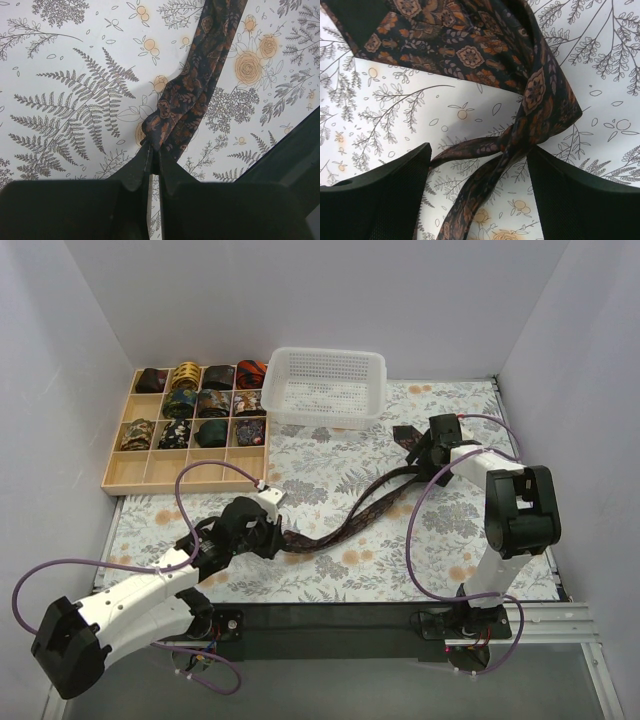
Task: Roll the ties
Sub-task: Flatten the tie
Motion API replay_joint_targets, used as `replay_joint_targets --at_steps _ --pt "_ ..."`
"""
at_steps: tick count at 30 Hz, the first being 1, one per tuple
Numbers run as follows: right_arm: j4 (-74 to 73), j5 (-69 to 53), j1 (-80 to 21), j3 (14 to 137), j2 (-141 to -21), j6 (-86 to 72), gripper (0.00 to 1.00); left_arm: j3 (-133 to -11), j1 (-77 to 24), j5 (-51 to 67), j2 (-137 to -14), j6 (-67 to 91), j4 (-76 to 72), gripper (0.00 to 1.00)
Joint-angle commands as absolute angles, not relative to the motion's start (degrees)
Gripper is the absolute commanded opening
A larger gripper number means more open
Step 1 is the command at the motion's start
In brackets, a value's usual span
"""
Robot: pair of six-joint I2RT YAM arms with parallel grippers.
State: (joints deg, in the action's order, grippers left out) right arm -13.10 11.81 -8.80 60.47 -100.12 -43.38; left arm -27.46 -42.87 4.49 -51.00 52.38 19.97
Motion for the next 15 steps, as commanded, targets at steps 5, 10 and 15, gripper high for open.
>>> replay_joint_targets --at_steps 5,10,15 --pt "-15.29 11.25 -7.82 63.54 -102.22 -44.12 0.54 -26.90 -43.07 2.64 -48.96 53.08 21.44 0.00" --pt "-14.77 9.93 -7.82 65.21 -101.26 -42.28 0.18 -26.89 -43.07 -2.01 -48.08 55.54 22.76 0.00" --pt "-4.80 1.70 -7.30 65.31 -98.27 -38.59 0.01 -28.91 -43.07 -12.90 -47.99 58.44 23.64 0.00"
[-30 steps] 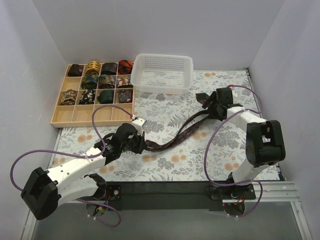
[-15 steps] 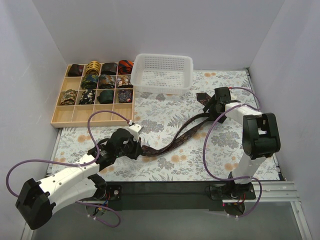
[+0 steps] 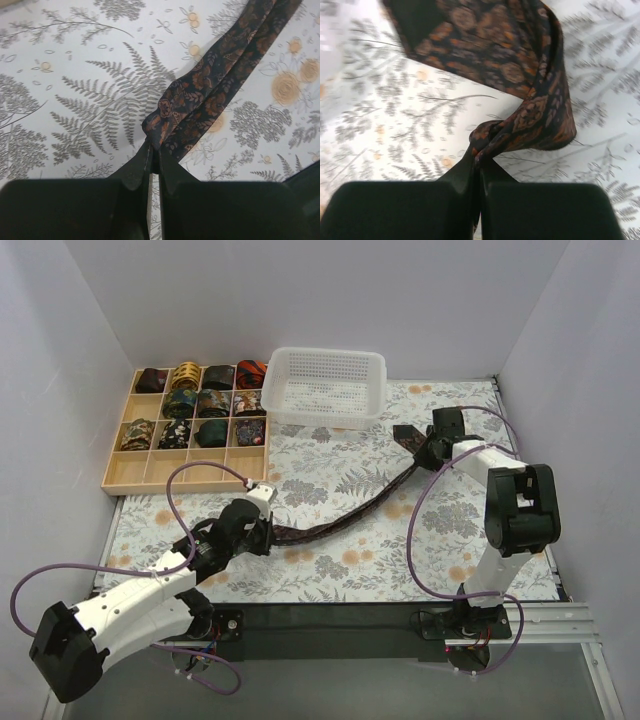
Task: Roll the ties
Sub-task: Flatten the tie
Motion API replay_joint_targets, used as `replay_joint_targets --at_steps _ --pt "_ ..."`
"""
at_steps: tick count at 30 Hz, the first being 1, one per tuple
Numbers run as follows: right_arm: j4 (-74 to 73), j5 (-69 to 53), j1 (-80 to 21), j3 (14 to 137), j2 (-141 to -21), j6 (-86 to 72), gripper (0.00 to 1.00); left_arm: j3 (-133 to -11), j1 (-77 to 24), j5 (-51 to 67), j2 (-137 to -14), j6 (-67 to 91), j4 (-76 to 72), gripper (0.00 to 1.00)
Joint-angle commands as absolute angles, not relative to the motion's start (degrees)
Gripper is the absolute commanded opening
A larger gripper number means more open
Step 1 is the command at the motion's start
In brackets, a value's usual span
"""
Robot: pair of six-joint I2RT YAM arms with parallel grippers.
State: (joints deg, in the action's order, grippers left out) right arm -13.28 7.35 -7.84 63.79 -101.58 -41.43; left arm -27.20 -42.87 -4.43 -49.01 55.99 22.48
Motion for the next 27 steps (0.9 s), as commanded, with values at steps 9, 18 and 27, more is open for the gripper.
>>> replay_joint_targets --at_steps 9,18,27 --pt "39.25 -16.68 -5.27 49.57 -82.80 -32.36 0.01 -36.21 -42.98 -25.40 -42.10 54.07 20.66 0.00" --pt "55.27 -20.92 -3.16 30.52 -79.36 -38.23 0.01 -31.91 -42.98 -21.89 -41.22 58.35 22.84 0.00" --pt "51.53 -14.70 -3.08 12.33 -73.31 -35.69 0.23 -27.34 -42.98 -23.91 -36.74 66.18 29.00 0.00"
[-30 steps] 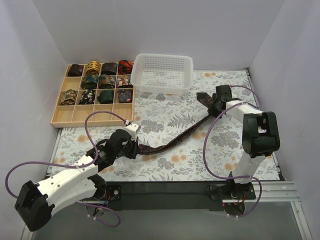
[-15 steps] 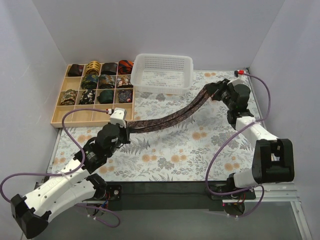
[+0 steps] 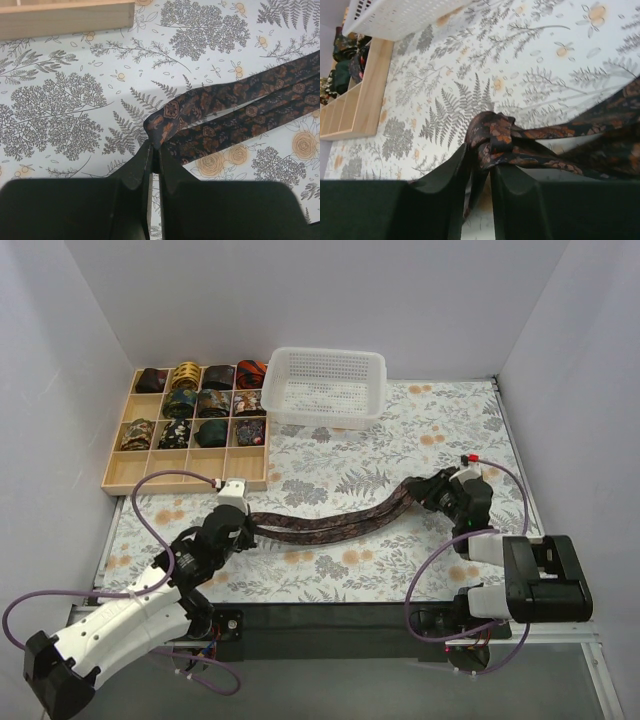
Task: Roll the ties
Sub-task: Flatten the tie
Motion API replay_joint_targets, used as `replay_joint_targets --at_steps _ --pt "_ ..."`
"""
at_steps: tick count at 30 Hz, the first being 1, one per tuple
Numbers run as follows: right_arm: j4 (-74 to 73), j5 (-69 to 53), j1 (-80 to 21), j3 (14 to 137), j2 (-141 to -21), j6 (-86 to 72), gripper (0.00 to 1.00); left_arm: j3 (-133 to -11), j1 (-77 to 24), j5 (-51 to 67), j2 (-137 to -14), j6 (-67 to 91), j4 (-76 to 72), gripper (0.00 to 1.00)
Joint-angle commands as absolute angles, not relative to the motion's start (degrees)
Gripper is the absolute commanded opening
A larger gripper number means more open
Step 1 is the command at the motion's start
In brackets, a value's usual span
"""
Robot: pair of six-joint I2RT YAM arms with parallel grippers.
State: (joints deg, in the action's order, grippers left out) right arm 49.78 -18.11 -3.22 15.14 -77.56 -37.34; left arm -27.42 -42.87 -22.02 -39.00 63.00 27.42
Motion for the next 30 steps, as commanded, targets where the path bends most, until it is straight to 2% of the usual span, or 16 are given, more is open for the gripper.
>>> replay_joint_targets --at_steps 1,6,7,9,10,14,20,30 --pt "49.33 -13.11 -3.08 11.43 -69.82 -35.51 0.27 -27.42 -42.98 -23.99 -36.56 66.27 29.26 0.00" --pt "25.09 2.85 -2.99 9.67 -55.66 -34.72 0.45 -28.21 -42.89 -27.77 -35.25 67.76 33.57 0.00" --pt "21.05 4.55 -2.99 10.97 -51.46 -34.80 0.54 -28.13 -42.98 -28.90 -34.29 68.20 34.79 0.00" --pt "12.54 7.62 -2.99 12.30 -47.05 -33.40 0.64 -27.51 -42.98 -29.53 -32.88 68.55 35.16 0.00" --pt "9.96 8.95 -2.73 13.00 -46.41 -32.96 0.74 -27.16 -42.98 -29.88 -31.83 69.16 35.33 0.00" --pt "4.93 6.43 0.95 18.78 -50.17 -29.19 0.74 -25.93 -42.89 -30.58 -30.50 71.01 35.94 0.00" --pt "4.22 1.67 2.81 27.76 -64.31 -28.03 0.61 -26.90 -42.98 -32.69 -29.71 73.30 39.55 0.00" --pt "8.61 -3.07 3.95 31.37 -79.96 -30.40 0.56 -26.45 -42.89 -33.04 -31.55 77.60 41.04 0.00"
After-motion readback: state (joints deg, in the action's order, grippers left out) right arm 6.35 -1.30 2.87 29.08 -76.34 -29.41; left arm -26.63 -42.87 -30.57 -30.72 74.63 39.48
